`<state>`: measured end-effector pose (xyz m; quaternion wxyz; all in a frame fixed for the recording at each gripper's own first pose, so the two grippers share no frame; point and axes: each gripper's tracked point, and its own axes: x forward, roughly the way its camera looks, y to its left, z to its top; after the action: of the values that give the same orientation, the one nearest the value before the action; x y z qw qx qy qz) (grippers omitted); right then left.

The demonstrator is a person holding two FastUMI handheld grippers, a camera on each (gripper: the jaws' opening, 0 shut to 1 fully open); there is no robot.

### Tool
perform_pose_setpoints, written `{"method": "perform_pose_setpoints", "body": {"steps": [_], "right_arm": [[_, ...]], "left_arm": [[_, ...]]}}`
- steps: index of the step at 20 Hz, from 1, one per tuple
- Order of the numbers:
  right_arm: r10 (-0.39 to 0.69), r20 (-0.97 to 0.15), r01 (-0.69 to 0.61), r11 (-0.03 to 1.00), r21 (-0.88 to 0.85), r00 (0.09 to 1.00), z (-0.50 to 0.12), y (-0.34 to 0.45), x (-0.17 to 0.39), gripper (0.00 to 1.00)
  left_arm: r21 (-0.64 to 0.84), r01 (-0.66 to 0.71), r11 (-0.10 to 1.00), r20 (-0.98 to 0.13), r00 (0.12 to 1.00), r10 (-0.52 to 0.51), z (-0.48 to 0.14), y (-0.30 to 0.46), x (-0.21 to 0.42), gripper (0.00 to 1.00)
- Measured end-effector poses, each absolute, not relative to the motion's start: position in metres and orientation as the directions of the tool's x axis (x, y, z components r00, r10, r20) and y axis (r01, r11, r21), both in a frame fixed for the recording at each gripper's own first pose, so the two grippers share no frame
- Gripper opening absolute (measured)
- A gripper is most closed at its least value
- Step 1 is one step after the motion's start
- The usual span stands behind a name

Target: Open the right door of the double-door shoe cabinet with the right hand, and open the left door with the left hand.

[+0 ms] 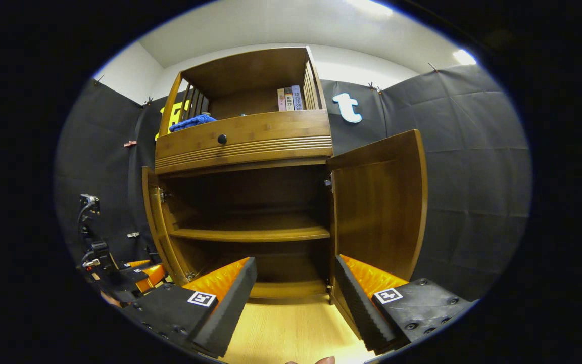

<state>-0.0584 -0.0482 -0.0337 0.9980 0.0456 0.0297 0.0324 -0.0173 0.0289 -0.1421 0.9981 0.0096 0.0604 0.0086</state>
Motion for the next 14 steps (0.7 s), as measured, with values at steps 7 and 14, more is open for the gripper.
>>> {"method": "perform_pose_setpoints", "body": {"steps": [7,14], "right_arm": [[0.064,-0.053,-0.059,0.995,0.084,0.997,-0.036,-0.038,-0.055,0.98],[0.058,-0.036,-0.055,0.996,0.073,0.998,-0.033,-0.017,-0.055,0.98]], "left_arm": [[0.017,-0.013,1.000,-0.112,0.994,0.015,-0.142,0.053,-0.033,0.22],[0.027,-0.041,0.999,-0.100,0.994,0.043,-0.142,0.088,-0.049,0.24]]}}
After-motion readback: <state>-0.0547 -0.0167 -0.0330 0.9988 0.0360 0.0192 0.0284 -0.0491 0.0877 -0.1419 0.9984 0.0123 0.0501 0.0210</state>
